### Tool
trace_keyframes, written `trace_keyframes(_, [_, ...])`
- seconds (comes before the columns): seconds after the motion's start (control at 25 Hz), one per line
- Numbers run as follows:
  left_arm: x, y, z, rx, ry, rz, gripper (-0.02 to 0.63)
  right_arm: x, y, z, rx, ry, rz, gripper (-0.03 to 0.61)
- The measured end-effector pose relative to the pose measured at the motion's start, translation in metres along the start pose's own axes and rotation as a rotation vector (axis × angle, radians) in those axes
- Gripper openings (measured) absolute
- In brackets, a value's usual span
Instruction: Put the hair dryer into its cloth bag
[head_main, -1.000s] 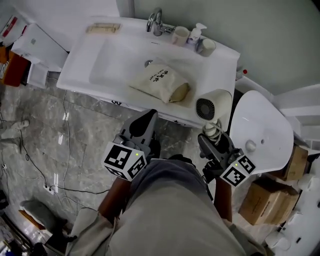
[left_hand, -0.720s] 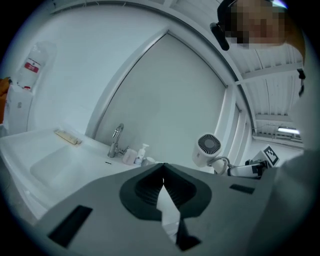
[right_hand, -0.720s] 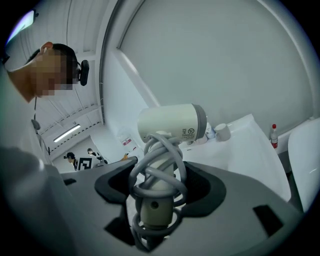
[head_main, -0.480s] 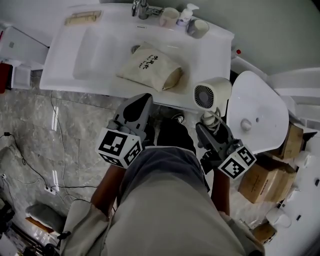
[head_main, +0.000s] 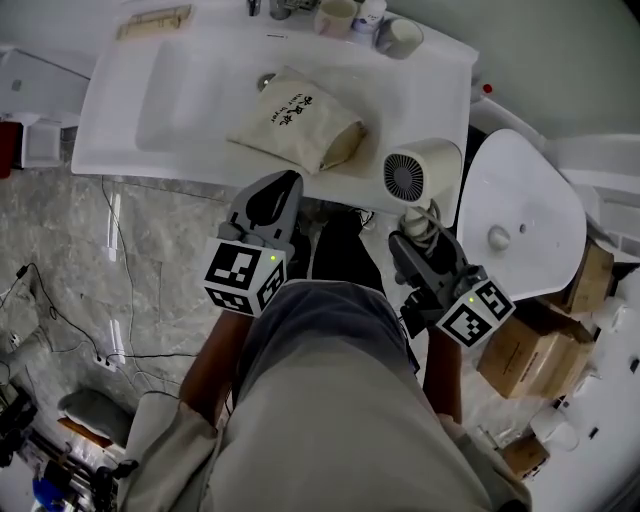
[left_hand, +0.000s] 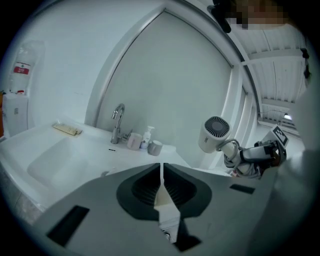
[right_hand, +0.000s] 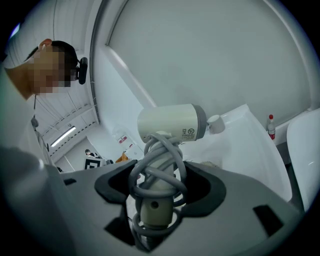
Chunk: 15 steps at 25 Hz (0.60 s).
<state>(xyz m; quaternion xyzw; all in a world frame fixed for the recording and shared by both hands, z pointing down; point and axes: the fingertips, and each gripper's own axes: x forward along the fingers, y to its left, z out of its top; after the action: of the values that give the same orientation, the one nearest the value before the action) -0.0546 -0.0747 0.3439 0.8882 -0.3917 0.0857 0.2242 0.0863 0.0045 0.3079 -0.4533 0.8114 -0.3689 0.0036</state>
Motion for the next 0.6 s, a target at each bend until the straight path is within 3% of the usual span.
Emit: trace_keyframes(0.6, [0.055,0.003,-0.055,0.014,0.173,0.028,0.048,0.014,-0.033,-0.007,0.037,0.080,0.027,0.282])
